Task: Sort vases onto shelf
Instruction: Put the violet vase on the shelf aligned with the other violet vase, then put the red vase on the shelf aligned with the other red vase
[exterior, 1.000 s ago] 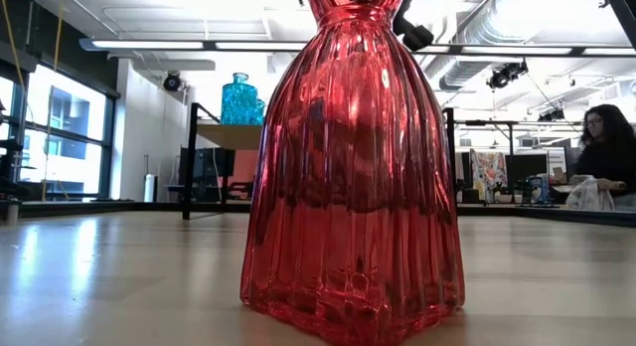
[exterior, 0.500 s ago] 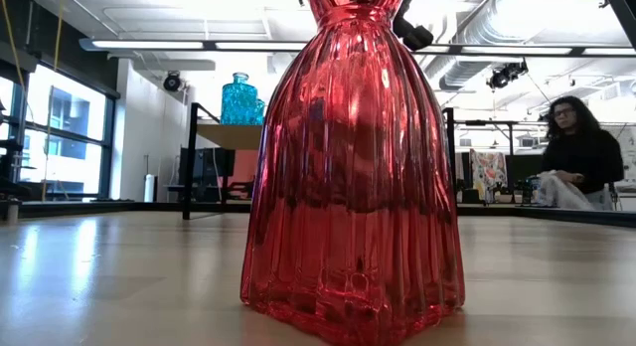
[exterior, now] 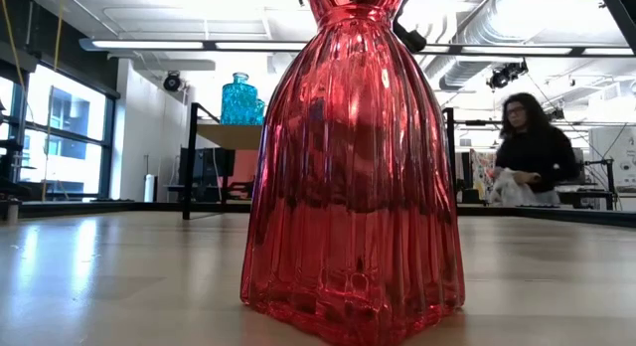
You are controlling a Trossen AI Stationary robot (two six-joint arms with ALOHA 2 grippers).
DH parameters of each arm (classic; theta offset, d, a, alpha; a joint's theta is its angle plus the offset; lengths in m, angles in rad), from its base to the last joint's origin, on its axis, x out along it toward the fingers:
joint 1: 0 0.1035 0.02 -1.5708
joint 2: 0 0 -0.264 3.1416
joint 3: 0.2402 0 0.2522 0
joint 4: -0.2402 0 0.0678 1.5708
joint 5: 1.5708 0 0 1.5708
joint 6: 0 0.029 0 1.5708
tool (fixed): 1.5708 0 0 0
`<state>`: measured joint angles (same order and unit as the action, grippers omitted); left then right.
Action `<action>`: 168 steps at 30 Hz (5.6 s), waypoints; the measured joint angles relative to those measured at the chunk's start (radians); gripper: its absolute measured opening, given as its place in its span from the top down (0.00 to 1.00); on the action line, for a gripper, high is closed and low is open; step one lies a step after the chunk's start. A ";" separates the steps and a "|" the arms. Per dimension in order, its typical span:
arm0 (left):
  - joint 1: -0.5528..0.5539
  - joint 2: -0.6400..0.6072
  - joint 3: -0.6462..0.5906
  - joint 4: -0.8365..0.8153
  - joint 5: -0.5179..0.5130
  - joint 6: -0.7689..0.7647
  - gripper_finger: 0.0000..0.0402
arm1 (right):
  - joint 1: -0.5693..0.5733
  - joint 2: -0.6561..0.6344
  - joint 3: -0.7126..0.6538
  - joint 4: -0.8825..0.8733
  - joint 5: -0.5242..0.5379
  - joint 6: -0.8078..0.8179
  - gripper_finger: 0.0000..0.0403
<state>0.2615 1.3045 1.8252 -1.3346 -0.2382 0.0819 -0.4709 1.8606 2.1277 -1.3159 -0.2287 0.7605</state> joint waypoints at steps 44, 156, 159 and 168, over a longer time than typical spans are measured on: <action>0.000 0.000 0.000 0.000 0.000 0.000 0.66 | 0.084 -0.015 0.221 -0.238 -0.014 0.018 0.79; 0.000 0.000 0.000 0.001 0.000 0.000 0.66 | 0.941 0.105 -0.550 0.690 0.051 0.779 1.00; 0.000 0.000 0.000 0.001 0.000 0.000 0.66 | 0.936 0.095 -0.504 0.599 0.052 0.776 1.00; 0.000 0.000 0.000 0.000 0.000 0.000 0.66 | 0.872 0.093 -0.234 0.108 0.068 0.670 1.00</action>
<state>0.2611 1.3045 1.8252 -1.3342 -0.2382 0.0822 0.4014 1.9536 1.8934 -1.2084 -0.1603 1.4304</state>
